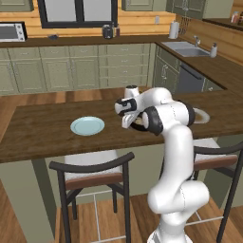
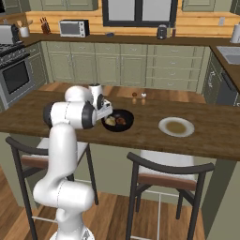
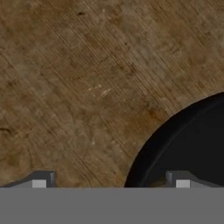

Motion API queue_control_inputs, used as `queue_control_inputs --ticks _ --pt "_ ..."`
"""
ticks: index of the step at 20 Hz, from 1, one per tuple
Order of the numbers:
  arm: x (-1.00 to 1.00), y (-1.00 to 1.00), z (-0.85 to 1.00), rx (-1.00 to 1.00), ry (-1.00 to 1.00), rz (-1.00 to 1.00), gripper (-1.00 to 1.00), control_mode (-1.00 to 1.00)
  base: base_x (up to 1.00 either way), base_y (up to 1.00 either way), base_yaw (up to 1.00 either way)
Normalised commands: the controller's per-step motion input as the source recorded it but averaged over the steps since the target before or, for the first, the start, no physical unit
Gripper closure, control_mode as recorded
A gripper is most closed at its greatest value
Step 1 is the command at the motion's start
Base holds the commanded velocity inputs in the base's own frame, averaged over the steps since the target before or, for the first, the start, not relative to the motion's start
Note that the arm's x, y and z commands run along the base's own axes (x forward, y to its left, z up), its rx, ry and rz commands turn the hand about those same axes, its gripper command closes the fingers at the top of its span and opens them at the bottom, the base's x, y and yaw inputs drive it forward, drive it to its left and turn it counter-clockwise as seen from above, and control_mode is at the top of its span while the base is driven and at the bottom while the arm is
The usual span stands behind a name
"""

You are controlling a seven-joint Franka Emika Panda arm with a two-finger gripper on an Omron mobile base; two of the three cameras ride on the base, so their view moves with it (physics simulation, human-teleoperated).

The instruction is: Pick the chicken drumstick and onion from their plates and place them in the bowl. Then put the bowl in the fridge.

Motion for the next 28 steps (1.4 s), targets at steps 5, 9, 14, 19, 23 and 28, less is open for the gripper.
queue_control_inputs --ticks 5,9,14,19,23,28 --pt "0.02 -0.33 -0.41 0.0 0.0 0.0 -1.0 -1.0 0.0 0.0 0.0" --pt "0.0 -0.33 -0.47 0.0 -0.02 0.0 -1.0 -1.0 0.0 0.0 0.0" --pt "0.0 -0.07 -0.4 0.0 -0.06 0.0 -1.0 -1.0 0.0 0.0 0.0" --pt "-0.02 -0.18 -0.22 0.0 -0.04 0.0 1.0 -1.0 0.0 0.0 0.0" --pt "-0.11 -0.52 -0.15 0.0 -0.03 0.0 1.0 -1.0 0.0 0.0 0.0" --pt "-0.12 -0.52 -0.01 0.0 -0.07 0.0 1.0 -1.0 0.0 0.0 0.0"
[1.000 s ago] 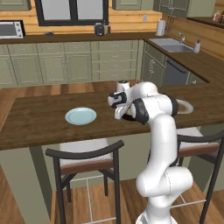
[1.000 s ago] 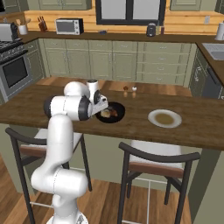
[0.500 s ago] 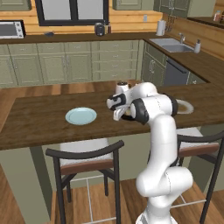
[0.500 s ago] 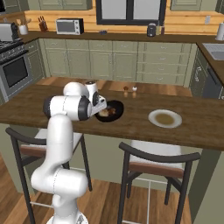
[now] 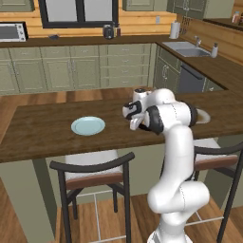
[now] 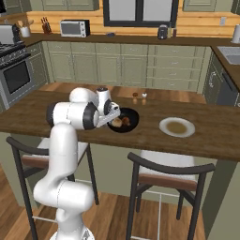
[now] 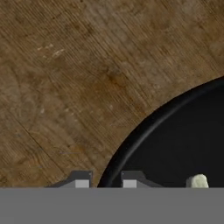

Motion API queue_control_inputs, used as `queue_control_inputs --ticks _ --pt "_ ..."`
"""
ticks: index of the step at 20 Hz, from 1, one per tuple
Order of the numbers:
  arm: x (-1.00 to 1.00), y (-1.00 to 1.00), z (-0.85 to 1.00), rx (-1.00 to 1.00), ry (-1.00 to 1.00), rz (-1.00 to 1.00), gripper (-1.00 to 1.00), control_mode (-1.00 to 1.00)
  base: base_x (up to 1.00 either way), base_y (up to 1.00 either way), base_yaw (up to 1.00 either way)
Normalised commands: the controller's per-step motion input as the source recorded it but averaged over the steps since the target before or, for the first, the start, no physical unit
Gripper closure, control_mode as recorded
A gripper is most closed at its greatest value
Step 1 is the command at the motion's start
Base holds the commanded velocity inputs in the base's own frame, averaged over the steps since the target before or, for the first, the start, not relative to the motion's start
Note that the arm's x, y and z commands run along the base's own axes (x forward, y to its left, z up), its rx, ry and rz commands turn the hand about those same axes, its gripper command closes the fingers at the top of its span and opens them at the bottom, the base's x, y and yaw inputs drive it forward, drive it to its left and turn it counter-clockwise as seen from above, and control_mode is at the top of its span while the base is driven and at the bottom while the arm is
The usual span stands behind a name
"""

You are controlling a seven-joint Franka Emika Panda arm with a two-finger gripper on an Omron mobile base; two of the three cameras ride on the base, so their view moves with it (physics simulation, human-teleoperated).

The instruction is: Pick the chicken drumstick and onion from their plates and place them in the bowl. Then put the bowl in the fridge.

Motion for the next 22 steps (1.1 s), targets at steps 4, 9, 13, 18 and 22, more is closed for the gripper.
queue_control_inputs --ticks 4,9,13,18,22 --pt "-0.21 -0.31 0.05 0.0 -0.06 0.04 1.0 -1.0 0.0 0.0 0.0" --pt "-0.77 0.09 0.72 0.01 -0.04 0.17 1.0 -1.0 0.0 0.0 0.0" --pt "-1.0 0.07 0.67 0.0 0.0 0.24 1.0 -1.0 0.0 0.0 0.0" --pt "-1.0 0.0 0.6 0.0 0.0 0.27 1.0 -1.0 0.0 0.0 0.0" --pt "-1.0 0.0 0.68 0.0 0.0 0.27 1.0 -1.0 0.0 0.0 0.0"
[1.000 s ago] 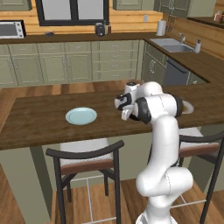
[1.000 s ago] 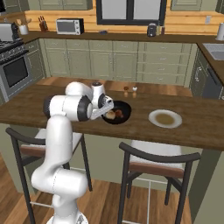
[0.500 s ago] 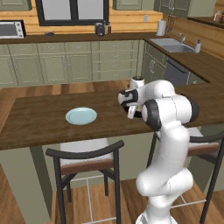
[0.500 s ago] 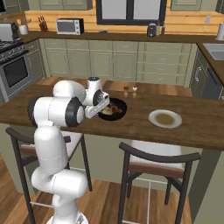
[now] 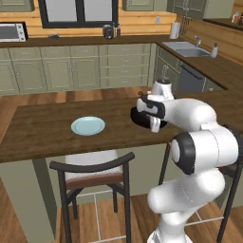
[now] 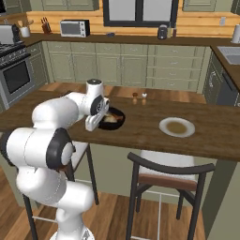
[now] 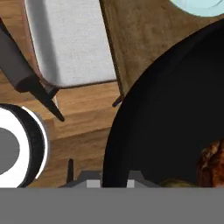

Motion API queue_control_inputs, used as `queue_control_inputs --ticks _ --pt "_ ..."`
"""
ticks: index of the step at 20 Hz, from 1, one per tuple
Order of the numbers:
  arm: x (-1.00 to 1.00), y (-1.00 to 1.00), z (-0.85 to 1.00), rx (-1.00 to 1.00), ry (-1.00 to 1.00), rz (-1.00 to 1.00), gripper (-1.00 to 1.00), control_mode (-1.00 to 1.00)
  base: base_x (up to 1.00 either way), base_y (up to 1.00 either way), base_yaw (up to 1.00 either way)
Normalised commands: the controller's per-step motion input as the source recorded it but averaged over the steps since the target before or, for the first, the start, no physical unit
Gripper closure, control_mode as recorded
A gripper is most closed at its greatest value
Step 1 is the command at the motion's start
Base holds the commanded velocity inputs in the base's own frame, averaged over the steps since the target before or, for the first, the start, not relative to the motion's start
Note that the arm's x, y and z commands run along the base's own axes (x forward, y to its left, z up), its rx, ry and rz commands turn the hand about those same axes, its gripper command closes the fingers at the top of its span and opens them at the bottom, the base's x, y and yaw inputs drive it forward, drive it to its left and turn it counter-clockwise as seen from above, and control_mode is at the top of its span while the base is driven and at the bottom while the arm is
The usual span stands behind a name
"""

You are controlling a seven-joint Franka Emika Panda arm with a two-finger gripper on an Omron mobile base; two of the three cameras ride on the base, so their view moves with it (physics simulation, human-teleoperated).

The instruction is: Pick the chicken drumstick and onion from their plates and place them in the bowl. Then put the bowl in the fridge.

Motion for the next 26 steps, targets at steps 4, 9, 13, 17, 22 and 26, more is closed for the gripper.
queue_control_inputs --ticks 4,9,13,17,22,26 --pt "-1.0 0.04 0.71 0.0 0.0 0.27 1.0 -1.0 0.0 0.0 0.0" --pt "-1.0 0.05 0.74 -0.09 0.0 0.24 1.0 -1.0 0.0 0.0 0.0" --pt "-1.0 0.06 0.53 -0.12 0.0 0.14 1.0 -1.0 0.0 0.0 0.0" --pt "-1.0 0.0 0.23 -0.05 0.0 0.0 1.0 -1.0 0.0 0.0 0.0" --pt "-1.0 0.01 0.05 0.0 0.0 -0.04 1.0 -1.0 0.0 0.0 0.0" --pt "-0.7 0.0 0.26 0.0 0.0 0.0 1.0 -1.0 0.0 0.0 0.0"
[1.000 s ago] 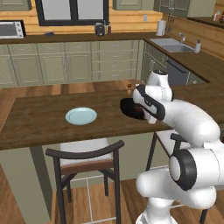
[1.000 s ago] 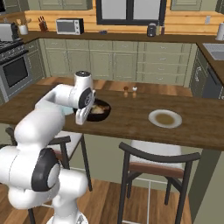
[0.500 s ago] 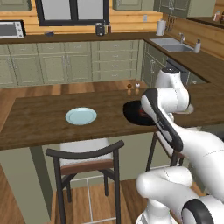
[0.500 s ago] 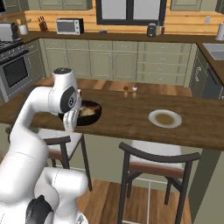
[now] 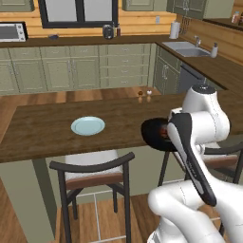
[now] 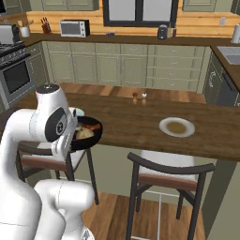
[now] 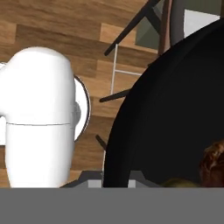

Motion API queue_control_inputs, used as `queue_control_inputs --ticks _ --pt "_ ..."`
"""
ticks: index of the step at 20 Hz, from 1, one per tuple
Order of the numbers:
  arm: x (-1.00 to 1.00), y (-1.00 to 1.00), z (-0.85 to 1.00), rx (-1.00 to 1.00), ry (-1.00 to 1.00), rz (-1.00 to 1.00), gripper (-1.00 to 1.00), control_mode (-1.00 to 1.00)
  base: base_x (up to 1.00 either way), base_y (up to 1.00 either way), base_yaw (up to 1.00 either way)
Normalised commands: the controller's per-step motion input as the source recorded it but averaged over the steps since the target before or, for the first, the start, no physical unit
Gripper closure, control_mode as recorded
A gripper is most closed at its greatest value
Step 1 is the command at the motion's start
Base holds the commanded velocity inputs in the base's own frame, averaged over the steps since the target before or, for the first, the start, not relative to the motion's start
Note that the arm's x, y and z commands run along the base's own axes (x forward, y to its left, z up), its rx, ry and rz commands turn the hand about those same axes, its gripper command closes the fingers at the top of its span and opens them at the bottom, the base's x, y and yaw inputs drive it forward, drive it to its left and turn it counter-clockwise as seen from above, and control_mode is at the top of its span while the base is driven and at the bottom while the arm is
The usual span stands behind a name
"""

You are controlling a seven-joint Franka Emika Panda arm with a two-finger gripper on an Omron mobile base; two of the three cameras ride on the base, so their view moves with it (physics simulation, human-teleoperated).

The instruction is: Pick the chicken drumstick and onion from their plates and place them in the bowl. Then put the bowl in the fridge.

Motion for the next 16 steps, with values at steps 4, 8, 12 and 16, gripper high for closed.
queue_control_inputs --ticks 4,8,12,16 --pt "-0.98 0.0 0.28 -0.05 -0.01 0.0 1.0 -1.0 0.0 0.0 0.0" --pt "-0.39 0.0 0.02 -0.07 -0.01 0.0 1.0 -1.0 0.0 0.0 0.0" --pt "-0.16 0.0 0.02 -0.02 0.0 0.0 1.0 -1.0 0.0 0.0 0.0" --pt "-0.01 0.0 0.0 0.0 0.0 0.0 1.0 -1.0 0.0 0.0 0.0"
